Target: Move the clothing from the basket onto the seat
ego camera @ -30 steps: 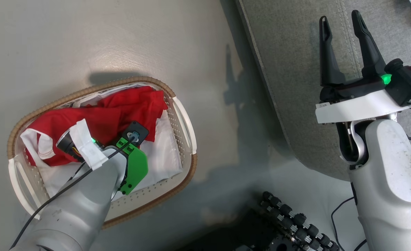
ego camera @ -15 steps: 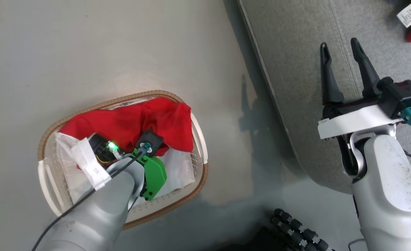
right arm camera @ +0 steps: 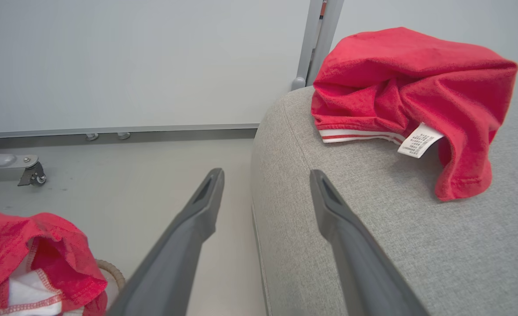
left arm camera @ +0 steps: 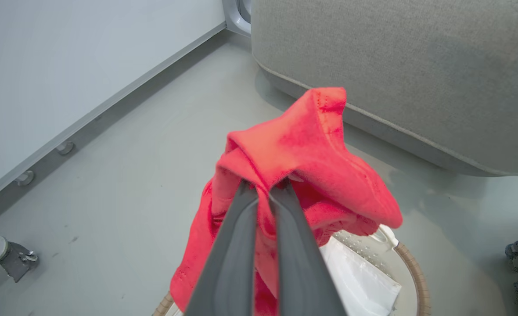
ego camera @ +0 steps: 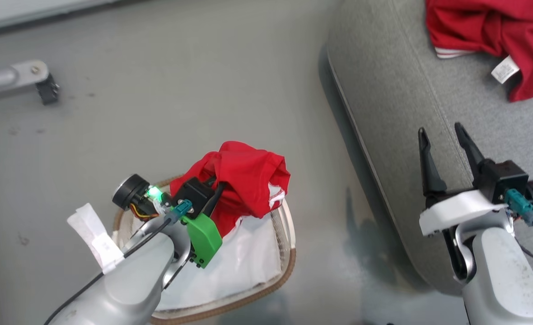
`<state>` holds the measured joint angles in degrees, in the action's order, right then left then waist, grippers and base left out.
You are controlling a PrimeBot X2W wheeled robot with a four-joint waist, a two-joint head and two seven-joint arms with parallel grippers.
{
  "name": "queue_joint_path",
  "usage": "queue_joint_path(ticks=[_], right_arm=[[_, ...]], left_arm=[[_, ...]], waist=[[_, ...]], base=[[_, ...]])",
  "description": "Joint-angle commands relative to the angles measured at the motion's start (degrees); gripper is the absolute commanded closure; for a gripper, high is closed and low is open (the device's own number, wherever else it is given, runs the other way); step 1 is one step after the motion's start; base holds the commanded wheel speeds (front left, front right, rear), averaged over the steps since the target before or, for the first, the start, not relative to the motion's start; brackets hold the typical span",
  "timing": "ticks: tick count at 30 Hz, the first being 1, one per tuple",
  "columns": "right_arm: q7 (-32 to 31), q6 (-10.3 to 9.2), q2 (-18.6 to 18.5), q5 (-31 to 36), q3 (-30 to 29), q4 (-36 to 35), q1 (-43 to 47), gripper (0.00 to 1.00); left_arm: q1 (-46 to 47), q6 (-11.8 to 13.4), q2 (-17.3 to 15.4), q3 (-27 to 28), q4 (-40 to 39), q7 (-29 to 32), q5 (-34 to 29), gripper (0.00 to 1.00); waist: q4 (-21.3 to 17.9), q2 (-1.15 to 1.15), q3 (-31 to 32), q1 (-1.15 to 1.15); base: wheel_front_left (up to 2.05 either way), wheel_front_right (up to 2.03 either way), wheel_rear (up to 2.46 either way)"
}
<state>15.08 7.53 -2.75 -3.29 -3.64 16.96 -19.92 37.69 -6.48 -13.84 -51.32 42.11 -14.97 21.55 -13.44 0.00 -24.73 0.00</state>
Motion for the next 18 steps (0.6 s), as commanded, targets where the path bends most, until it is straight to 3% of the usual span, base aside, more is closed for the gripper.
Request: queue_joint_path(ticks=[1, 13, 18], right_arm=[[0.14, -0.08, -0.25, 0.59, -0.21, 0.57, 1.83, 0.00], [0.14, -0.08, -0.24, 0.75, 4.33, 4.14, 7.36, 0.00], [0.14, -0.08, -0.25, 0.26, 6.61, 4.27, 7.94, 0.00]], left_arm=[[-0.89, 0.08, -1.09, 0.26, -2.08, -0.24, 0.26, 1.00], [2.16, -0.46, -8.40, 1.95, -15.81, 6.13, 2.94, 1.00], [5.38, -0.56, -9.92, 3.14, -19.87, 8.90, 5.14, 1.00]], waist=[[5.10, 0.00, 10.33, 0.00], [5.31, 0.00, 24.12, 0.00], [4.98, 0.00, 26.44, 0.00]], base=[[0.00, 0.00, 0.00], [0.00, 0.00, 0.00], [0.00, 0.00, 0.00]])
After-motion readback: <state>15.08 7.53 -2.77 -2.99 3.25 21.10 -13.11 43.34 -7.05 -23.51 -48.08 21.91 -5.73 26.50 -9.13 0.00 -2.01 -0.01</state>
